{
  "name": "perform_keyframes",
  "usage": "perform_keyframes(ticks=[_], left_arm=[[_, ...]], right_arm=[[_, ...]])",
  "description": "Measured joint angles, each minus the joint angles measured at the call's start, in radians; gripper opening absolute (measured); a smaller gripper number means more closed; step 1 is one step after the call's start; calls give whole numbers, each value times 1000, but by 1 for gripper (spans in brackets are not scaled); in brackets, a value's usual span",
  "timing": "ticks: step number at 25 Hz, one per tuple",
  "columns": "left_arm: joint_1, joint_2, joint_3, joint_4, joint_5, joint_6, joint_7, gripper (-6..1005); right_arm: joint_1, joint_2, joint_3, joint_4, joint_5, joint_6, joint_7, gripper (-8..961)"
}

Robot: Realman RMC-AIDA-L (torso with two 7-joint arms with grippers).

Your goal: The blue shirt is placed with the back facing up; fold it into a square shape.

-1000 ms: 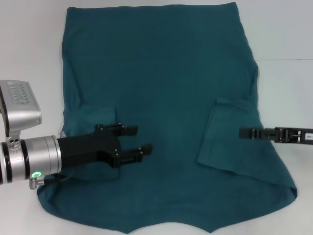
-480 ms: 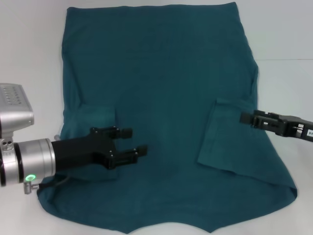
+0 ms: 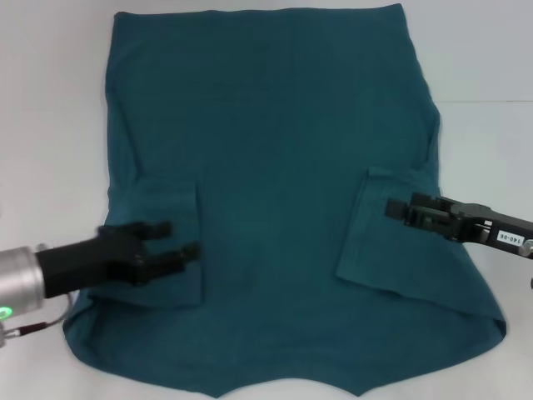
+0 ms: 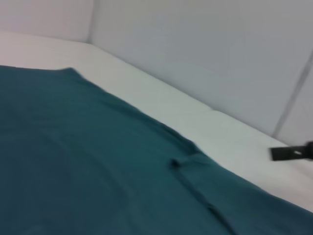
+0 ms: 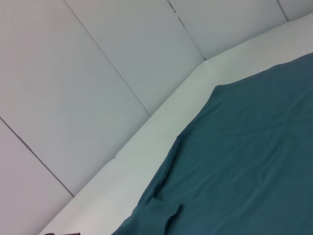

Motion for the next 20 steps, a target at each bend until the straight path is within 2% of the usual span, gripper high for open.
perform_keyframes(ticks=[7,16,20], left_arm=[[49,10,-130,34,18,2,-45,716],[128,6,-183,132,79,37,-150,716],[138,7,-227,150,140,52,-193,715]], right_arm=[[17,4,-6,0,0,-7,7,915],[35,4,-6,-9,-2,-8,23,916],[40,0,-7,-10,-5,-8,24,916]])
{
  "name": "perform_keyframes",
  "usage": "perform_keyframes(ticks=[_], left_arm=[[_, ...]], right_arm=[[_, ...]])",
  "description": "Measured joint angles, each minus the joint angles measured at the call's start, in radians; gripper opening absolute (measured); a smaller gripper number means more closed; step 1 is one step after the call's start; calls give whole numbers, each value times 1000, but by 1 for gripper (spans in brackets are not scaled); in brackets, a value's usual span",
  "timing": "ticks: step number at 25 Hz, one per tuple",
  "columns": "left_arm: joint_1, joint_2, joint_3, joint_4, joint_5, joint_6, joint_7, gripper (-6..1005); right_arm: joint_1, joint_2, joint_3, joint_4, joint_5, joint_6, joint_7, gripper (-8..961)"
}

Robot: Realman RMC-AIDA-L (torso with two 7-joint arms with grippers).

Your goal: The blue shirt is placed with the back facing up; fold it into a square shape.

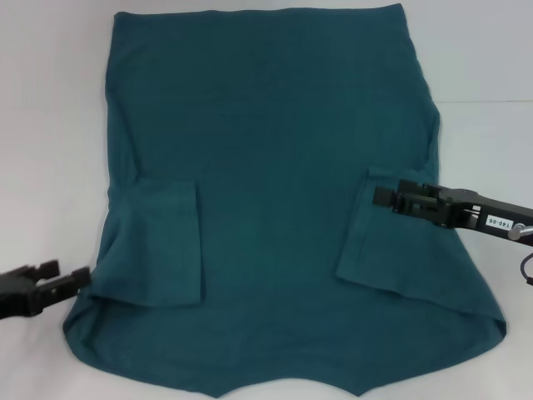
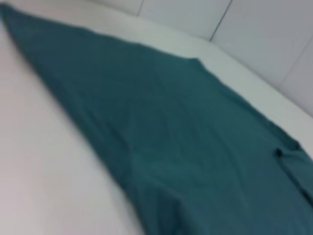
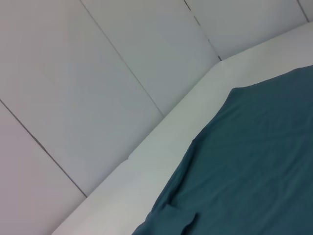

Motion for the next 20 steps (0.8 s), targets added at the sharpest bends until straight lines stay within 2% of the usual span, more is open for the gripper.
perform_keyframes(ticks=[4,20], left_arm=[[1,2,-22,1,55,9,-27,715],[-18,4,-13,-6,137,14,-32,710]], right_arm=[[1,-4,-1,0,-1,0,9,916],[1,-8,-1,3,-1,4,11,915]])
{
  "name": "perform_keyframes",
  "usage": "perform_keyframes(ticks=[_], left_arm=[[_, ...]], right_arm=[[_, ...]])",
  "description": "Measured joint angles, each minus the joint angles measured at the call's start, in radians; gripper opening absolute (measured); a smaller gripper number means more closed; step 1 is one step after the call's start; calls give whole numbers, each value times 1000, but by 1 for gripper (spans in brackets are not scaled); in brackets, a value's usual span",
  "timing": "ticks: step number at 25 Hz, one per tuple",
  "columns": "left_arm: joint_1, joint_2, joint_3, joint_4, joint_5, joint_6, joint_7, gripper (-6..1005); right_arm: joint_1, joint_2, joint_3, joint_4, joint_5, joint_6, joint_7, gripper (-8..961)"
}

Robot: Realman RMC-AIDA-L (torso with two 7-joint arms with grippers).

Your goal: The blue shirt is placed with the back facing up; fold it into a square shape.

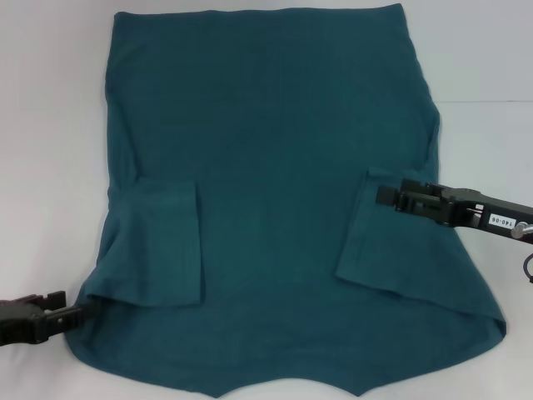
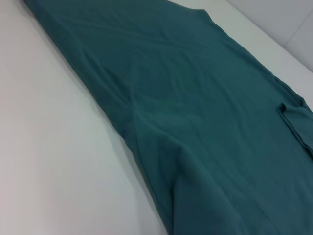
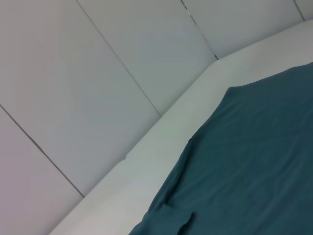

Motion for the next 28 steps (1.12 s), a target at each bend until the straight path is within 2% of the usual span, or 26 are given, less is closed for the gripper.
perform_keyframes(ticks=[21,28], left_arm=[[-26,2,20,-12,42,31,-11,709],[-42,1,79,-13,42,53,-11,710]], right_arm=[[9,-1,0,-5,1,4,16,915],[11,-1,0,-3,-1,4,16,915]])
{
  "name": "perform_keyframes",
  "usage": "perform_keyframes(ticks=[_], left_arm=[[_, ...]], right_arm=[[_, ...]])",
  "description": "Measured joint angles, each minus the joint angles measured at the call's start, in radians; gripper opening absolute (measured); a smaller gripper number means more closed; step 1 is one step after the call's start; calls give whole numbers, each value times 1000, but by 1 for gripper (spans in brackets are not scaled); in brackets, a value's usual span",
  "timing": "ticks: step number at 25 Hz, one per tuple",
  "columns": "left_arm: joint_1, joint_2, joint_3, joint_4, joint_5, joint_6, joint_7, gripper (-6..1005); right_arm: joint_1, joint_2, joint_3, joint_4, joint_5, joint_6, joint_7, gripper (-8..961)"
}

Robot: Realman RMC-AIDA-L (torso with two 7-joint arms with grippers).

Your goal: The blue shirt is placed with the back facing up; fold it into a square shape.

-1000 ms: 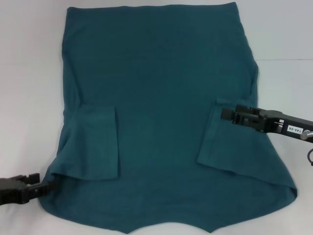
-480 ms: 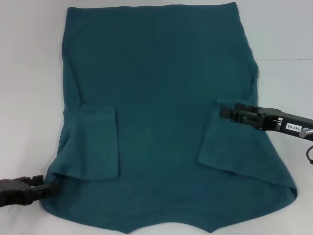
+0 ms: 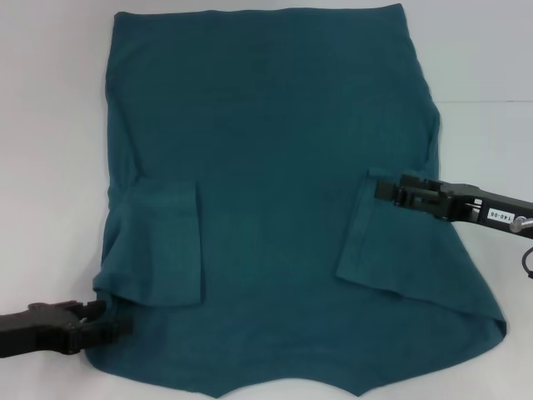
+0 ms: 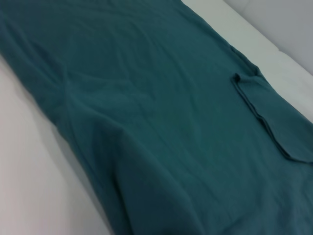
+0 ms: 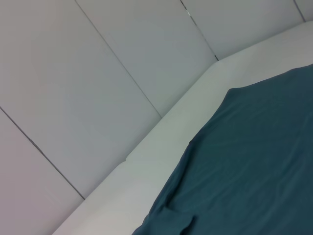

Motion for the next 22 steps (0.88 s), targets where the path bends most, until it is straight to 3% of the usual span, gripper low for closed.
perform_keyframes(ticks=[12,22], left_arm=[[6,4,-12,18,15,16,-15,710],[37,9,-61,99,52,35,-74,711]], right_arm=[[-9,-2,3,5,1,3,0,915],[-9,-2,4,8,1,9,0,916]])
